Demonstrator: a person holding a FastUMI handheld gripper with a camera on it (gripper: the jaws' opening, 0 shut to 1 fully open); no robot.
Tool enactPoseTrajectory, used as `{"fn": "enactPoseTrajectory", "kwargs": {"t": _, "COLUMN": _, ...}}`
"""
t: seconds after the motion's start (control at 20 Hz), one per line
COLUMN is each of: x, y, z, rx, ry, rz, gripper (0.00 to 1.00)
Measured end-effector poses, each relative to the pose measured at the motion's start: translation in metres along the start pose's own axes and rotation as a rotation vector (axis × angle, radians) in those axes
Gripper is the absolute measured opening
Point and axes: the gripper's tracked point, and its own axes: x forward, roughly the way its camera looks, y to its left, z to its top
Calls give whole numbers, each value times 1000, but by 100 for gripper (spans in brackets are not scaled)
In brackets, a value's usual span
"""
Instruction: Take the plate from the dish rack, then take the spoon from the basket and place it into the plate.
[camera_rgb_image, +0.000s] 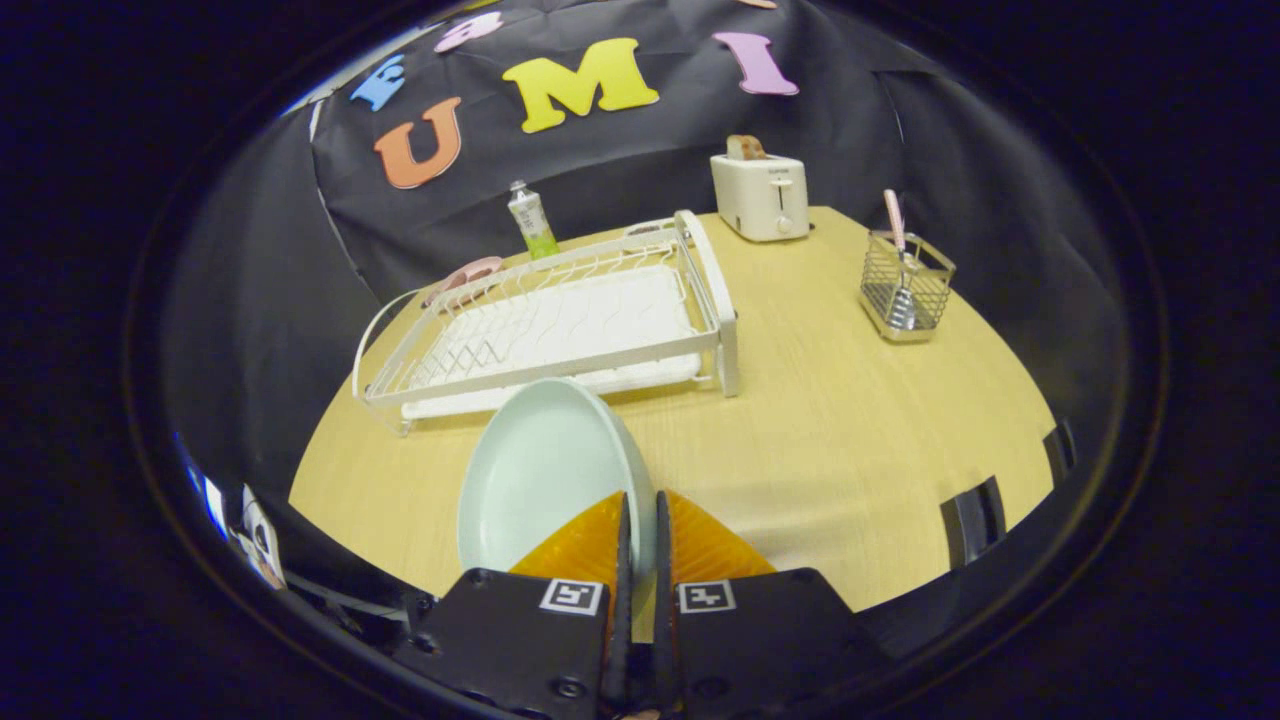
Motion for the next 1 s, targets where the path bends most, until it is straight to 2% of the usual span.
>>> {"fn": "enactPoseTrajectory", "kwargs": {"t": 0.2, "x": 21, "y": -13, "z": -11, "rx": 36, "ry": 28, "rz": 85, "gripper": 15}}
{"fn": "enactPoseTrajectory", "kwargs": {"t": 0.55, "x": 31, "y": -20, "z": -16, "rx": 22, "ry": 28, "rz": 132, "gripper": 17}}
{"fn": "enactPoseTrajectory", "kwargs": {"t": 0.75, "x": 37, "y": -36, "z": -12, "rx": -26, "ry": 0, "rz": 58, "gripper": 22}}
{"fn": "enactPoseTrajectory", "kwargs": {"t": 0.85, "x": 35, "y": -49, "z": 4, "rx": -91, "ry": -93, "rz": -10, "gripper": 21}}
{"fn": "enactPoseTrajectory", "kwargs": {"t": 1.0, "x": 18, "y": -56, "z": 42, "rx": -75, "ry": -263, "rz": -14, "gripper": 38}}
